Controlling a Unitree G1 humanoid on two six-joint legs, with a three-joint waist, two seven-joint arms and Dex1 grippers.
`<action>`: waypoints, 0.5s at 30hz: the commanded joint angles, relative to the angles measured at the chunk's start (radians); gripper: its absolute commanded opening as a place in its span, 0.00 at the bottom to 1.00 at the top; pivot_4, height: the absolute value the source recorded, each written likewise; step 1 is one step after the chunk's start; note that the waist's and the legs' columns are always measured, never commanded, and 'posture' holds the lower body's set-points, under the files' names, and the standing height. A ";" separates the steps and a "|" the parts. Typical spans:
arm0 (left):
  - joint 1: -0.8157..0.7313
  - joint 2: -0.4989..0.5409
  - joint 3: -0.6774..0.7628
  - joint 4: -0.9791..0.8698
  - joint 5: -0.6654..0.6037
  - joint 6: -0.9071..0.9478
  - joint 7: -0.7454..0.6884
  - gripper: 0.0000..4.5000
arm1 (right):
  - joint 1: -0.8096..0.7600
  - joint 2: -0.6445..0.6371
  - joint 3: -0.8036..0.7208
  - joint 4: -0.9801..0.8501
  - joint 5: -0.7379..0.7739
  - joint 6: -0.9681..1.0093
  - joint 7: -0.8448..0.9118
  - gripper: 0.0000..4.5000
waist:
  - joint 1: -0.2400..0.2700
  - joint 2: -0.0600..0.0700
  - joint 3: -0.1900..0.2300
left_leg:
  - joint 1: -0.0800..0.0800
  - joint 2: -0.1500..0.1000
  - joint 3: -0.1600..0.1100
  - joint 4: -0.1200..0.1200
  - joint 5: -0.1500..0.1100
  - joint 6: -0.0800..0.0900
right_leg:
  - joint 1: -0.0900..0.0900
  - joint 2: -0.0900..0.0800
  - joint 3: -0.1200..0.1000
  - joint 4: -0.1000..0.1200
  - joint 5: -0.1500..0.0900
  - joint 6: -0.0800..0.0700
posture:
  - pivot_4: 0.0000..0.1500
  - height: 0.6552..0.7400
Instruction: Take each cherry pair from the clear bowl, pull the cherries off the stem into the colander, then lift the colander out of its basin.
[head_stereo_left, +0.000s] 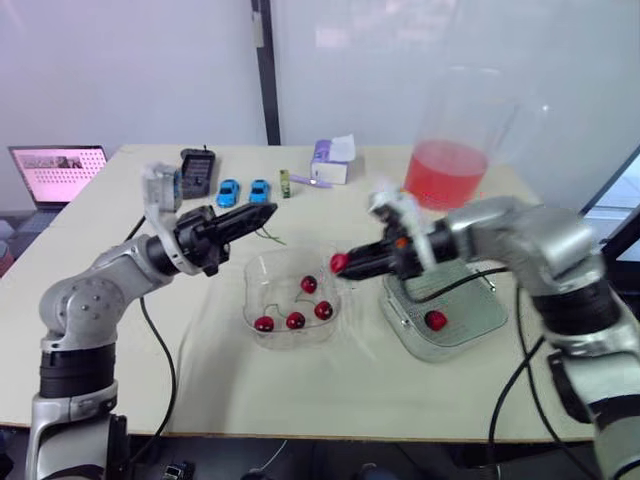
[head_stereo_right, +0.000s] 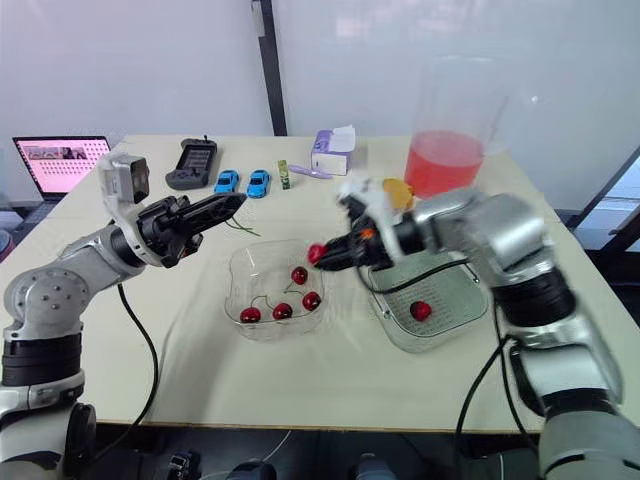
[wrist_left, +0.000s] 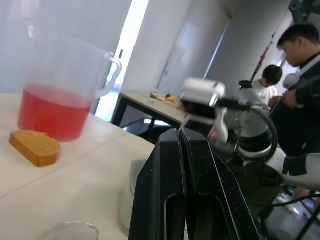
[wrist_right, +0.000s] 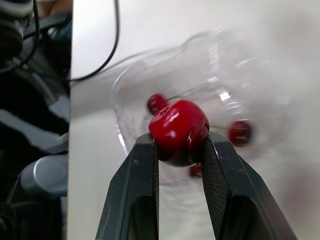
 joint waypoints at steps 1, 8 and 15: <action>0.002 0.008 0.023 -0.027 -0.018 -0.009 -0.007 0.00 | 0.126 -0.151 -0.051 -0.051 -0.036 -0.111 0.089 0.16 | 0.005 0.000 0.000 | 0.000 0.000 0.000 0.000 0.000 0.000 | 0.000 0.000 0.000 0.000 0.000 0.000 | 1.00 1.00; -0.006 0.013 0.018 -0.011 -0.013 -0.006 -0.021 0.00 | 0.332 -0.288 -0.067 -0.012 -0.140 -0.223 0.082 0.16 | -0.017 0.000 0.000 | 0.002 0.000 0.002 0.000 0.000 0.000 | 0.000 0.001 0.002 0.002 0.000 0.000 | 1.00 1.00; -0.022 0.011 0.003 0.006 -0.009 -0.002 -0.031 0.00 | 0.342 -0.241 -0.080 0.114 -0.183 -0.208 -0.002 0.44 | -0.010 0.000 0.000 | 0.002 0.000 0.002 0.000 0.000 0.000 | 0.000 0.000 0.002 0.002 0.000 0.000 | 1.00 1.00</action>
